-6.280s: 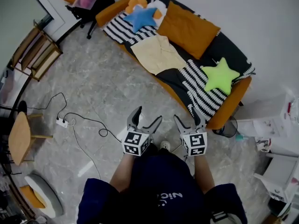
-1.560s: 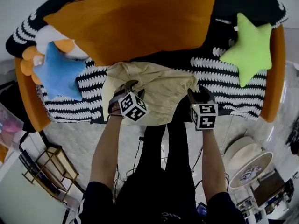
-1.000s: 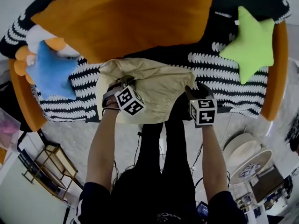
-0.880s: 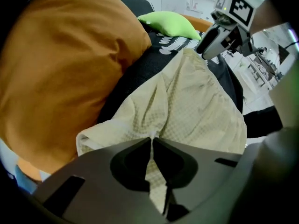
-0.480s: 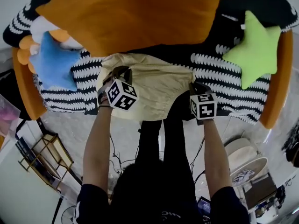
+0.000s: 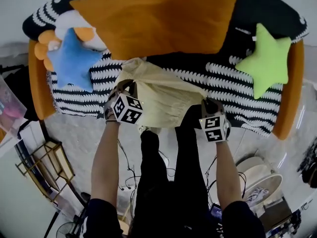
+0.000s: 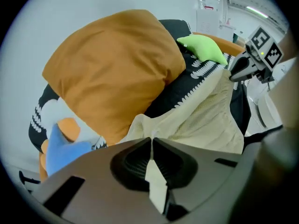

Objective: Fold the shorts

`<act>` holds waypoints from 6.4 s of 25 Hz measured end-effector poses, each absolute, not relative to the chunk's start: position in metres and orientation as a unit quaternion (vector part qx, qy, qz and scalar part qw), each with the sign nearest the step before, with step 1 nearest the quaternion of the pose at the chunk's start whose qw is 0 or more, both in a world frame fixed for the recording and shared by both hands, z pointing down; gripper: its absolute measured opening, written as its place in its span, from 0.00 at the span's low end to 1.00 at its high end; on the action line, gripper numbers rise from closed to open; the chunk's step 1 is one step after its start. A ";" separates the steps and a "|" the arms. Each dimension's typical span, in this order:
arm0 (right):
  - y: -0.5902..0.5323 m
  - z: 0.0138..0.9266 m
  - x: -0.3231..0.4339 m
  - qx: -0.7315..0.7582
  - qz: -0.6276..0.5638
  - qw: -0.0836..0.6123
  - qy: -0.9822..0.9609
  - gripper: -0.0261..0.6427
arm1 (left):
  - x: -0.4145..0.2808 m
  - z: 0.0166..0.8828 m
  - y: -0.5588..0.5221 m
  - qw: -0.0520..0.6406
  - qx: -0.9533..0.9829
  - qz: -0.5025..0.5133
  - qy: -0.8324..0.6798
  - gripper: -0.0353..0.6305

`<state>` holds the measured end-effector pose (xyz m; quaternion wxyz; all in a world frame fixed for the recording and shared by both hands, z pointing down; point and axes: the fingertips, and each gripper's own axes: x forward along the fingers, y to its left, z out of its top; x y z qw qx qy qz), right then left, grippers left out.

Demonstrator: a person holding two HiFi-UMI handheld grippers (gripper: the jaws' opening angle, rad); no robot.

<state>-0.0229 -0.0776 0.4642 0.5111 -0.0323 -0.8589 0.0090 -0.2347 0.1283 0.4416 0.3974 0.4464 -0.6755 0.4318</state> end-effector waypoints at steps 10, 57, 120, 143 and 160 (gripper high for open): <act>0.005 0.425 0.009 -0.002 -0.094 0.494 -0.864 0.11 | -0.205 0.424 0.225 0.361 0.505 0.463 -0.632 0.08; 0.120 0.532 0.098 0.003 0.087 0.566 -0.820 0.60 | -0.110 0.542 0.384 0.579 0.472 0.370 -0.551 0.63; 0.068 0.489 0.081 0.364 0.533 0.089 -0.759 0.11 | 0.001 0.493 0.015 0.215 0.814 0.539 -0.034 0.12; -0.023 0.395 0.077 0.335 0.314 0.162 -0.874 0.11 | -0.007 0.401 -0.062 0.135 0.875 0.451 -0.108 0.12; 0.048 0.436 0.036 0.213 0.204 0.312 -0.903 0.14 | -0.046 0.423 0.063 0.110 0.872 0.475 -0.049 0.12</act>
